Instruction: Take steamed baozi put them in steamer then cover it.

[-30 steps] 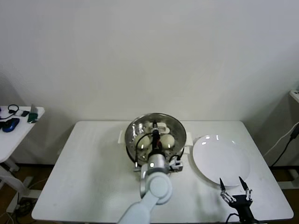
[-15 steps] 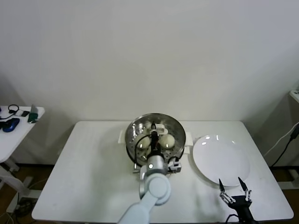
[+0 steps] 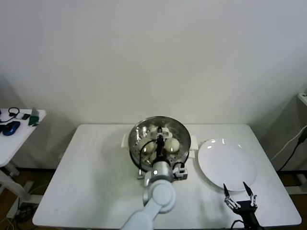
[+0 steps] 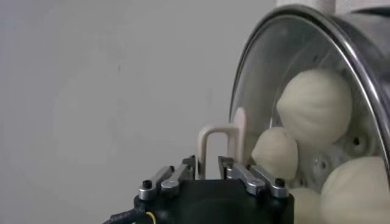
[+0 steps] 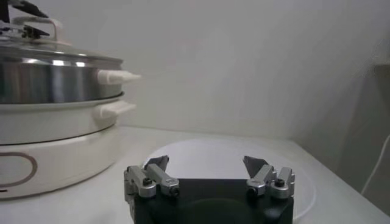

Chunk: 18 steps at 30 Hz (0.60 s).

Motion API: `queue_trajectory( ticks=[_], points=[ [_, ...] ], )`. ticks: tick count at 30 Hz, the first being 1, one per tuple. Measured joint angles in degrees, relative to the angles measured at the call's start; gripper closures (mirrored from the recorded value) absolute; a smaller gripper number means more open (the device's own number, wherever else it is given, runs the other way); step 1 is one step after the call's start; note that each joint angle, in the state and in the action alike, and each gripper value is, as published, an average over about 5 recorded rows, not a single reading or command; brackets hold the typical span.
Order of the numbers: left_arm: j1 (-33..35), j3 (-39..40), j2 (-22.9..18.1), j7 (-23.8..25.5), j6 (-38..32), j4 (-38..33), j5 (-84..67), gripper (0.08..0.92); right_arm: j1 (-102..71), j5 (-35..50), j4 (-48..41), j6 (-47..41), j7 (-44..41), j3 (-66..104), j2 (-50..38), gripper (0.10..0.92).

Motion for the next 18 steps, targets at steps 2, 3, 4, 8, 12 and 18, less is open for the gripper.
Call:
queue_trajectory(
  ticks=[2,3,4,8,12,18],
  points=[
    [0.1,0.5,0.4,0.4,0.3,-1.0,-1.0,0.626,0.0,0.0,0.1,-0.2,-0.1,-0.1,0.0,0.203],
    [0.3,0.7,0.6,0.5,0.4,-1.7,-1.6,0.592,0.1,0.0,0.1,-0.4,-0.1,-0.1,0.0,0.203],
    [0.4,0.9,0.9,0.7,0.6,-2.3,-2.2,0.566,0.1,0.0,0.2,-0.5,-0.1,-0.1,0.0,0.203],
    [1.5,1.0,2.6,1.0,0.8,-5.5,-4.9,0.453,0.1,0.3,0.6,-1.0,0.5,-0.3,0.0,0.203],
    [3.2,0.7,5.2,0.8,0.8,-9.6,-8.1,0.332,0.1,0.4,0.8,-1.4,1.2,-0.7,-0.1,0.203],
    [6.9,-2.5,9.4,-2.5,-0.2,-16.7,-17.2,0.193,0.5,0.6,1.5,-1.6,1.7,-1.1,-0.2,0.203]
  ],
)
